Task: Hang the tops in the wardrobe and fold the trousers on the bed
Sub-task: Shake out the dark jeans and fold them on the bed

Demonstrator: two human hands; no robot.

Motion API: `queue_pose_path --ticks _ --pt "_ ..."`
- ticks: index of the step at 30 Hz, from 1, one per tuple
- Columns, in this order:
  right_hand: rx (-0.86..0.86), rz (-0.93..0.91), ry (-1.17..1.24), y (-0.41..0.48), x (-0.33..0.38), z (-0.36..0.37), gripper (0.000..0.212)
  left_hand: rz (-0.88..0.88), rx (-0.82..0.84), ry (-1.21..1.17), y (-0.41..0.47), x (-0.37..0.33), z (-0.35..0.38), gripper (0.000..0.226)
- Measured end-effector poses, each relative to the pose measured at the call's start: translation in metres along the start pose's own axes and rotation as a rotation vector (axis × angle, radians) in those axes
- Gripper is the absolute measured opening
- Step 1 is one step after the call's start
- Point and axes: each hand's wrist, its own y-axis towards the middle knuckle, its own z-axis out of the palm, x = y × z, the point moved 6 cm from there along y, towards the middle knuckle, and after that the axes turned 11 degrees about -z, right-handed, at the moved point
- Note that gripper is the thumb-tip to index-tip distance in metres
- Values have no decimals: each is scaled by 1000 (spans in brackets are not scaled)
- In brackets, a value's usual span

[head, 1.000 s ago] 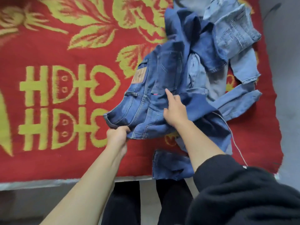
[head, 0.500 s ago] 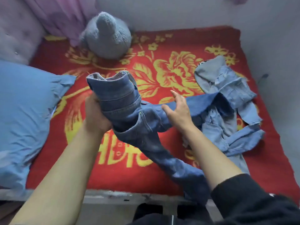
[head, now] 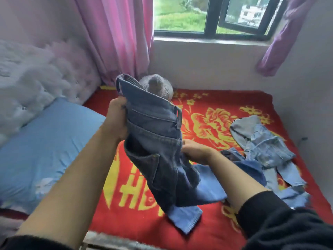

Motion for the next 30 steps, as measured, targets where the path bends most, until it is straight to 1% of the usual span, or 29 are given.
queue_pose_path --ticks 1,3,4,5,6,8,9,10,11,13,15,16,18,20,22,24,26,27,28,30 --pt "-11 2 -34 -10 -6 5 35 -3 -93 76 1 3 -10 18" --pt "-147 -14 -30 -29 -15 -2 22 70 -339 279 0 -1 -35 16" --pt "-248 -46 -8 -37 -18 -13 20 119 -452 371 -3 -4 -48 18" --pt "-364 -97 8 -46 -17 -26 23 159 -526 434 -8 -7 -57 23" --pt "-490 -154 27 -58 -14 -40 27 193 -557 474 -11 -9 -65 26" --pt "-717 -249 105 -87 -6 -65 35 250 -561 561 -19 -6 -74 34" --pt "-775 -282 177 -101 -3 -74 38 257 -583 623 -23 -1 -79 42" --pt "-793 -312 268 -116 0 -81 41 241 -615 675 -26 7 -84 45" --pt "-777 -335 348 -131 5 -85 49 201 -643 713 -30 17 -87 45" --pt "-704 -348 453 -160 7 -94 69 104 -636 758 -38 39 -85 41" --pt "-583 -316 458 -188 15 -94 76 11 -590 778 -46 57 -74 34" --pt "-518 -287 396 -201 20 -92 75 -19 -558 797 -51 62 -65 33" --pt "-437 -191 121 -221 23 -88 74 -26 -458 845 -58 66 -37 30" --pt "-414 -106 -208 -229 18 -79 89 18 -350 902 -65 64 1 24" --pt "-408 -90 -432 -228 8 -61 111 62 -250 985 -70 66 38 23" --pt "-339 -80 -506 -218 -2 -32 134 94 -177 1042 -74 74 68 26" --pt "-231 -56 -576 -206 -17 -1 141 133 -181 1035 -79 78 86 35" --pt "-181 -61 -645 -199 -27 11 139 154 -195 1009 -82 78 91 36" --pt "-159 -68 -722 -195 -33 21 127 177 -203 979 -87 76 94 32" --pt "-208 -66 -824 -194 -48 26 82 199 -212 944 -99 73 97 25"
